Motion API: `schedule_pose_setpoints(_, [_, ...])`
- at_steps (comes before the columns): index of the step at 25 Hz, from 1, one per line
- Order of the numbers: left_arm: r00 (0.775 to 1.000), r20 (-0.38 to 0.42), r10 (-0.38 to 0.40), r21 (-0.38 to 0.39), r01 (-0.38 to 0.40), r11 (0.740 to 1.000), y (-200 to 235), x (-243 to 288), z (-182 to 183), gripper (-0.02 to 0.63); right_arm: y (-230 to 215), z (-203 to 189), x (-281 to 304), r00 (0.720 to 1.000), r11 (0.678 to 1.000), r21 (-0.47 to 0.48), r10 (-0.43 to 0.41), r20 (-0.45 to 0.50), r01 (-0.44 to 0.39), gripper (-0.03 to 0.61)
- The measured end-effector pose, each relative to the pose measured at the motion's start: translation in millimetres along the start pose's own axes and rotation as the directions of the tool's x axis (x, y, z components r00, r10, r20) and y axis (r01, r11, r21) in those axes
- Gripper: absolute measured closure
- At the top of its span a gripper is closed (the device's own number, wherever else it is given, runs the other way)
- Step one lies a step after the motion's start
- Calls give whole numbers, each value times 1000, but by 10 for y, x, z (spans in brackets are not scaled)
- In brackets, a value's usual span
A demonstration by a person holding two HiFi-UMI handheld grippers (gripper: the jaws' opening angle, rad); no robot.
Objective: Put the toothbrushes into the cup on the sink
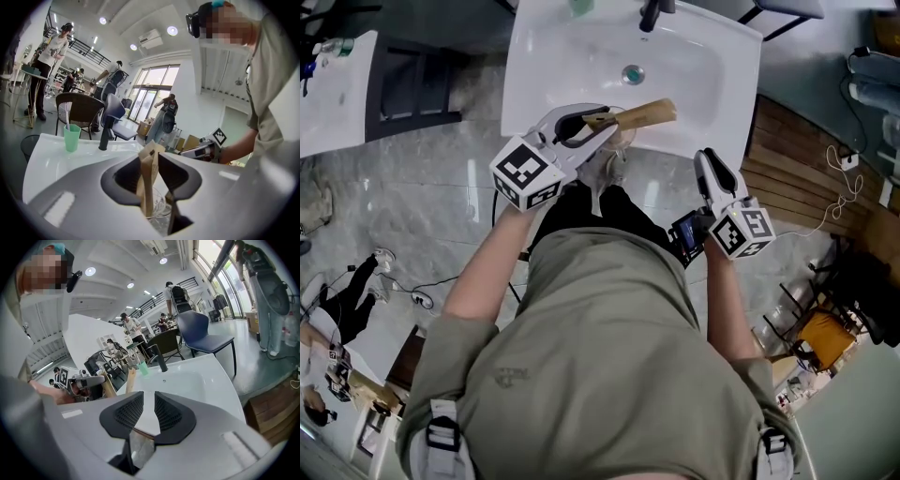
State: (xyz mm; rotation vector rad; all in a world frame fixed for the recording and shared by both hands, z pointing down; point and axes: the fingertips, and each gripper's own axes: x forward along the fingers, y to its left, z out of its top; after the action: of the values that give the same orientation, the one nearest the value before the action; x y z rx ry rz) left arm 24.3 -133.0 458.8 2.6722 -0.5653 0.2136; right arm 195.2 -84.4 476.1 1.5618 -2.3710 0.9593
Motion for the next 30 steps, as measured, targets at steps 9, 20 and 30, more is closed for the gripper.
schedule_pose_setpoints(9, [999,39,18,3,-18,1000,4,-138,226,531,94,82,48,999,1000,0,26,22,-26,495])
schedule_pose_setpoints(20, [988,153,32,1,-32,999,-31,-477,865,531,236,295,130,994,997,12,69,86,-70,495])
schedule_pose_setpoints(30, [981,144,128,4,-130,992,152,-908,1005,532,518,592,194,981,992,-17,123,148,-122,497])
